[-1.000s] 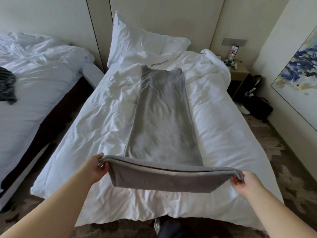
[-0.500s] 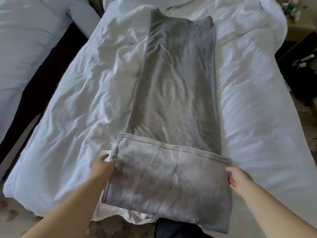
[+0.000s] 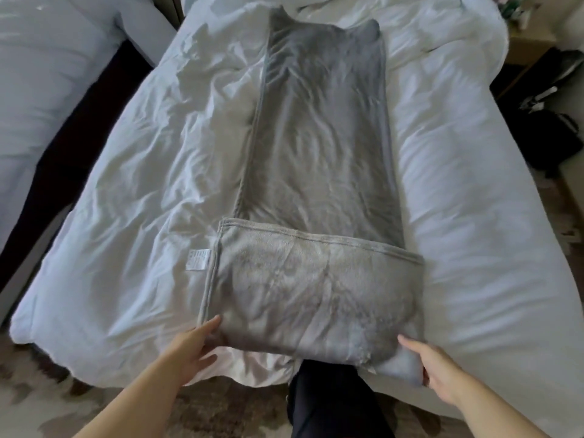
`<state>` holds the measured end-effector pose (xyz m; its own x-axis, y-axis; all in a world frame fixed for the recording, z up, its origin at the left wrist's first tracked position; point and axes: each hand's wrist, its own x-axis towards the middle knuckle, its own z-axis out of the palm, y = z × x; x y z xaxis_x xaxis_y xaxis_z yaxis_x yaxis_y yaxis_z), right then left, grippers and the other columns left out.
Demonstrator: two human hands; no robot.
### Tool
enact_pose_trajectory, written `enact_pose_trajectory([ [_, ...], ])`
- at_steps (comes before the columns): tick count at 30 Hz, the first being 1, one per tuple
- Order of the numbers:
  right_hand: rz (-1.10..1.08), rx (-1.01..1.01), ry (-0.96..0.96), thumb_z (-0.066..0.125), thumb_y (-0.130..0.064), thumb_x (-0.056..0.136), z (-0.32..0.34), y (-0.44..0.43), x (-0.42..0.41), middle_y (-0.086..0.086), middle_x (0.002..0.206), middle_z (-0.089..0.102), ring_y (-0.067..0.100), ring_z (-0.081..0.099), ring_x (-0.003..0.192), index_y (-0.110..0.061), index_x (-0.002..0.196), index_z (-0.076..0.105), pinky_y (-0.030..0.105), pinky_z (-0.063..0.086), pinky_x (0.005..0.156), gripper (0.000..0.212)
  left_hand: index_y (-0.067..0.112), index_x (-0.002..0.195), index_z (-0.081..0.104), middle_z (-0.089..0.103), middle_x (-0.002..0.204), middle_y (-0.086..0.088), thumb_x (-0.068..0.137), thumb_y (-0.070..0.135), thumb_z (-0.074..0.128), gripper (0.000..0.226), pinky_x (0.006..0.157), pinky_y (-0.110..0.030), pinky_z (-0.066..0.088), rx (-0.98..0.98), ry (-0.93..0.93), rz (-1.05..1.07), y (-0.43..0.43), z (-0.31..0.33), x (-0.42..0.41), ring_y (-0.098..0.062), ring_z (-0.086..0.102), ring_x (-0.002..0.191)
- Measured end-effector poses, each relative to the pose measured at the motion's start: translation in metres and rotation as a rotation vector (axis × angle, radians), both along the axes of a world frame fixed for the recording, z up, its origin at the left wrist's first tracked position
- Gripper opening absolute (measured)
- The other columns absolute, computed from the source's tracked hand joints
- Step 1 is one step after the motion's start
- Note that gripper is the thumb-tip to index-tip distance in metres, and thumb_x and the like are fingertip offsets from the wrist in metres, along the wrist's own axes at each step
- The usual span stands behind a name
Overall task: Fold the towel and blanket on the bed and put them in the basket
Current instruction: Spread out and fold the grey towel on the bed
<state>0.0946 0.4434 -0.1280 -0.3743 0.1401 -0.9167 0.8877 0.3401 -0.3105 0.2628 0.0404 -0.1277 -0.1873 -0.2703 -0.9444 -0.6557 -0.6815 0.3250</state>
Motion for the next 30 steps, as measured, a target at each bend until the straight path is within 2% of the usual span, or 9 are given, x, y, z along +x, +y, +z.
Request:
enact_pose_trajectory([
  [3,0.028,0.034,-0.061,0.072,-0.021,0.081,0.013,0.008,0.039,0.003,0.059,0.051,0.014,0.045,0.053,-0.012,0.086,0.062,0.022,0.031,0.045,0.014,0.009,0.113,0.054,0.062,0.094,-0.009,0.085,0.021,0.069,0.034,0.07,-0.038,0.05,0.004,0.057,0.149,0.009,0.019,0.0,-0.021,0.06,0.082],
  [6,-0.159,-0.066,0.058,0.066,-0.014,0.085,0.046,0.016,0.05,0.005,0.075,0.058,0.017,0.053,0.062,-0.013,0.092,0.062,0.029,0.038,0.054,0.008,0.01,0.119,0.046,0.054,0.103,-0.014,0.086,0.022,0.067,0.041,0.067,-0.042,0.053,-0.065,0.067,0.239,0.005,0.057,-0.006,-0.026,0.057,0.08],
  [8,-0.349,-0.166,0.141,0.058,-0.01,0.091,0.075,0.021,0.043,0.009,0.086,0.06,0.022,0.066,0.064,-0.013,0.093,0.057,0.036,0.047,0.06,0.004,0.007,0.12,0.045,0.054,0.094,-0.016,0.087,0.018,0.066,0.04,0.043,-0.035,0.055,-0.133,0.102,0.289,-0.002,0.09,-0.011,-0.028,0.056,0.073],
  [10,-0.465,-0.275,0.244,0.051,-0.007,0.094,0.11,0.023,0.034,0.013,0.088,0.058,0.021,0.07,0.051,-0.012,0.09,0.053,0.034,0.056,0.05,0.007,0.002,0.12,0.048,0.056,0.084,-0.016,0.087,0.013,0.066,0.039,0.031,-0.032,0.049,-0.202,0.174,0.304,-0.008,0.123,-0.017,-0.029,0.058,0.068],
  [16,-0.563,-0.467,0.546,0.045,-0.003,0.095,0.2,0.015,0.037,0.014,0.088,0.057,0.019,0.069,0.048,-0.007,0.087,0.053,0.03,0.058,0.047,0.012,0.003,0.108,0.053,0.059,0.078,-0.015,0.083,0.009,0.069,0.031,0.033,-0.029,0.05,-0.243,0.345,0.326,-0.007,0.196,0.001,-0.027,0.061,0.065],
  [19,-0.58,-0.482,0.594,0.046,-0.003,0.094,0.218,0.019,0.073,0.014,0.089,0.059,0.023,0.07,0.053,-0.006,0.09,0.053,0.032,0.059,0.05,0.009,0.004,0.106,0.053,0.061,0.081,-0.015,0.081,0.011,0.072,0.033,0.034,-0.029,0.051,-0.271,0.38,0.339,-0.001,0.21,0.036,-0.028,0.063,0.064],
  [23,-0.616,-0.457,0.568,0.048,-0.001,0.093,0.208,0.035,0.141,0.016,0.104,0.057,0.03,0.062,0.08,-0.004,0.112,0.051,0.044,0.052,0.086,0.02,0.006,0.116,0.051,0.061,0.099,-0.016,0.084,0.016,0.07,0.039,0.038,-0.03,0.053,-0.241,0.351,0.31,0.015,0.204,0.105,-0.028,0.062,0.073],
  [27,-0.662,-0.409,0.494,0.048,-0.002,0.093,0.182,0.05,0.221,0.018,0.114,0.055,0.036,0.057,0.106,-0.005,0.135,0.043,0.045,0.045,0.092,0.042,0.0,0.129,0.048,0.055,0.125,-0.018,0.087,0.016,0.068,0.049,0.074,-0.036,0.052,-0.153,0.277,0.288,0.039,0.178,0.185,-0.03,0.061,0.096],
  [30,-0.713,-0.388,0.438,0.048,-0.001,0.093,0.168,0.058,0.26,0.02,0.135,0.048,0.038,0.047,0.126,-0.008,0.14,0.039,0.046,0.042,0.101,0.048,0.002,0.127,0.048,0.05,0.136,-0.02,0.091,0.013,0.063,0.041,0.085,-0.037,0.048,-0.099,0.259,0.332,0.055,0.167,0.226,-0.031,0.055,0.113],
])
